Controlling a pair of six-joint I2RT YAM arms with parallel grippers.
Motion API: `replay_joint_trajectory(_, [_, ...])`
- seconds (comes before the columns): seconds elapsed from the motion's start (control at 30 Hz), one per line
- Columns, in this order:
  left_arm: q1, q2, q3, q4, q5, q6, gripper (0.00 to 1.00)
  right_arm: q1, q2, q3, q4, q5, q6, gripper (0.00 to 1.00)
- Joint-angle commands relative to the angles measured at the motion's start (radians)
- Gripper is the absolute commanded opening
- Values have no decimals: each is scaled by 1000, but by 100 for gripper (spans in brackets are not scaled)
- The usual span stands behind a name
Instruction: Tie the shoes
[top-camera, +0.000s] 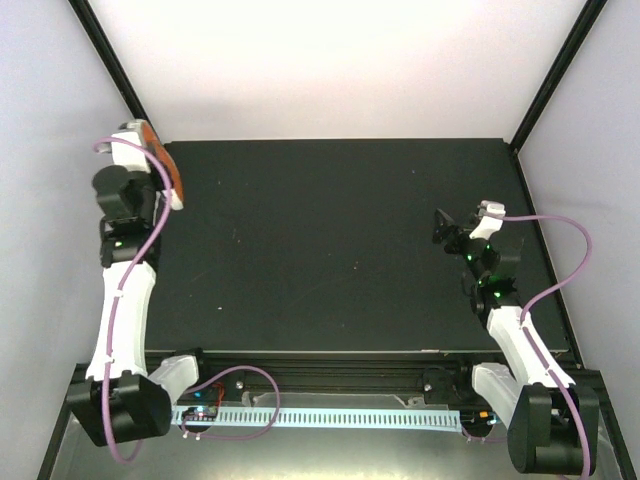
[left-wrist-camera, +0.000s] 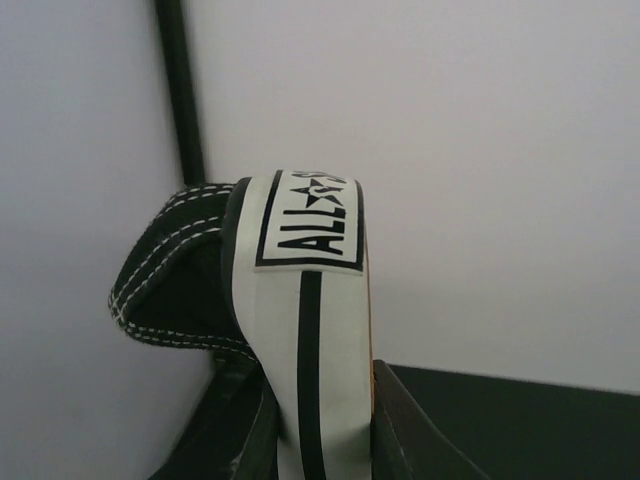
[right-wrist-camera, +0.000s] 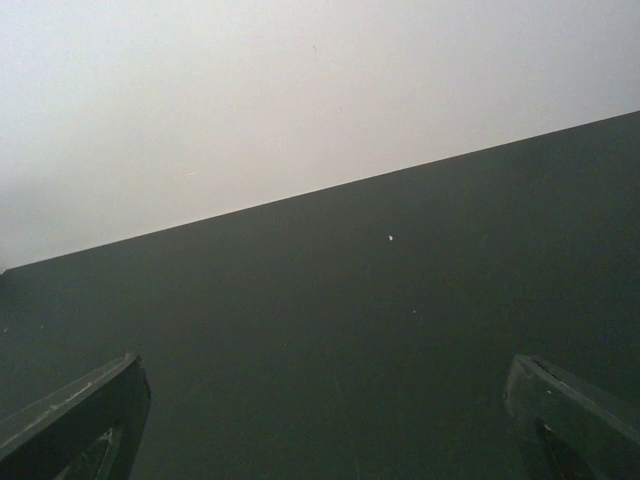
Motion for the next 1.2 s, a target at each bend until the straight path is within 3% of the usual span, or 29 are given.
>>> replay_joint_trajectory(0.0, [-197, 31, -78, 138, -105, 104, 2, -1, 2, -17, 50, -33, -17, 100])
replay_joint_trajectory(0.1, [-333, 121, -126, 159, -197, 125, 1, -1, -7, -25, 55, -35, -20, 100])
replay_joint_trajectory(0.3, [-546, 311, -53, 68, -330, 145, 2, -1, -23, -41, 74, -40, -21, 100])
replay_joint_trajectory(0.53, [-781, 359, -103, 96, -395, 267, 2, -1, -23, -43, 76, -37, -19, 100])
replay_joint_trajectory(0.7, [-954, 374, -171, 36, -492, 189, 2, 0, -19, -43, 80, -26, -15, 100])
replay_joint_trajectory(0.9, [-1120, 401, -229, -84, -562, 5, 17, 0, -38, -60, 104, -18, -6, 100])
replay_joint_trajectory(1.17, [-1273, 422, -336, -86, -507, -152, 41, -1, -53, -67, 111, -55, -16, 100])
